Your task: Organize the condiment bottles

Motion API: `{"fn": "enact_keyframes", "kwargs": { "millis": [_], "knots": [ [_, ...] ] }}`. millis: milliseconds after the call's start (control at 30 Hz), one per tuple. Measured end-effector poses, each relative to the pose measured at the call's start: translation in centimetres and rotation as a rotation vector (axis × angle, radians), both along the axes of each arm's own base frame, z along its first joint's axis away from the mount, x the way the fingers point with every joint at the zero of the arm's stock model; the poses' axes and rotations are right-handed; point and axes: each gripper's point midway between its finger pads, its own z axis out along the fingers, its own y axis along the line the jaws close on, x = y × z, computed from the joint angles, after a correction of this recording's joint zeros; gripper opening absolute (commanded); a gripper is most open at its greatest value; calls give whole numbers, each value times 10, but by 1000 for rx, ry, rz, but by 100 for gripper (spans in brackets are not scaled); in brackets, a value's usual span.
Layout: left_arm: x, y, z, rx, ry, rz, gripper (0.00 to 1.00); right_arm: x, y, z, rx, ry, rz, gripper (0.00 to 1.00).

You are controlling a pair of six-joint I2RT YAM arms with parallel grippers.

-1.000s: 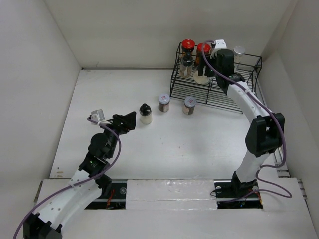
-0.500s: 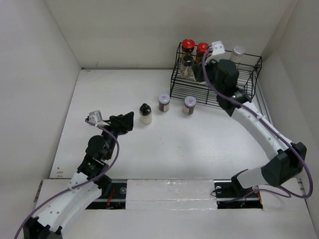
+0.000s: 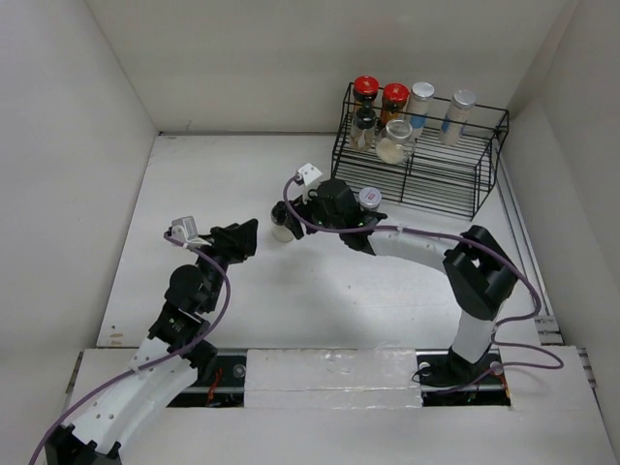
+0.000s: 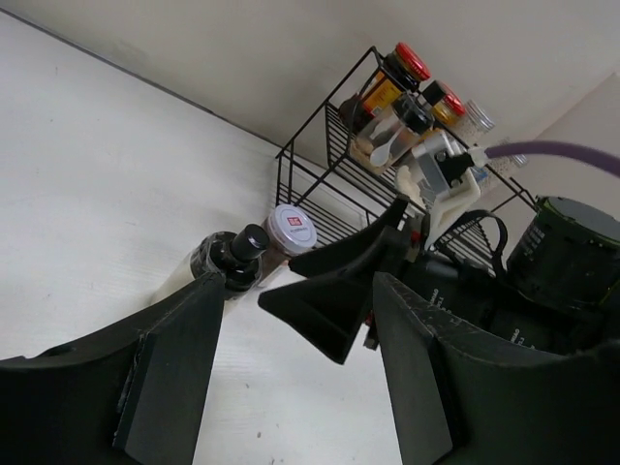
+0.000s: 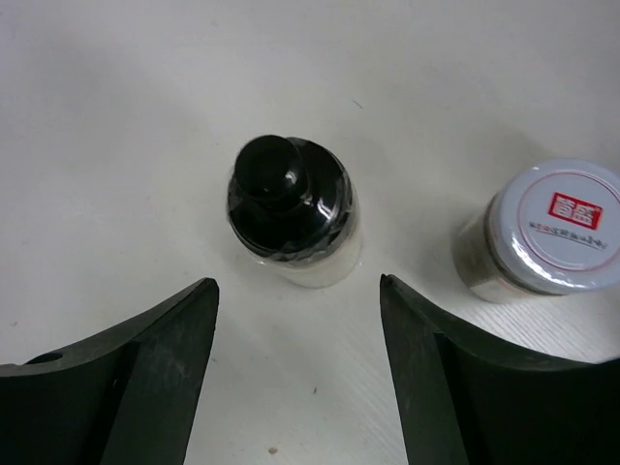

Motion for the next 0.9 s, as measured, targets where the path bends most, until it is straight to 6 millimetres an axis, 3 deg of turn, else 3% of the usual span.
{"fn": "enact_keyframes", "kwargs": {
  "millis": [100, 233, 400, 433, 467, 533, 600, 733, 833, 900],
  "knots": [
    [-1, -1, 0, 1, -1, -6, 59, 5, 17, 8, 14, -22, 9, 71],
    [-1, -2, 0, 1, 0, -15, 59, 18, 33, 25, 45, -70, -8, 57],
    [-1, -3, 0, 2, 0, -19, 59, 31, 41, 10, 25, -70, -37, 50],
    [-1, -3, 0, 2, -1, -18, 59, 32, 40, 3, 12, -64, -46, 48],
    [-1, -3, 0, 2, -1, -18, 59, 34, 38, -3, -1, -59, -56, 38],
    [-1, -3, 0, 2, -1, -19, 59, 37, 39, -2, 4, -73, -72, 34],
    [-1, -3, 0, 2, -1, -19, 59, 38, 39, -2, 2, -80, -85, 20],
    [-2, -4, 0, 2, 0, -22, 59, 35, 38, 1, -1, -95, -104, 17],
    [-2, -3, 1, 1, -2, -22, 59, 16, 23, 6, -16, -97, -117, 15],
    [-3, -3, 2, -2, -7, -22, 59, 1, 6, 21, -18, -100, -126, 15]
  ]
}}
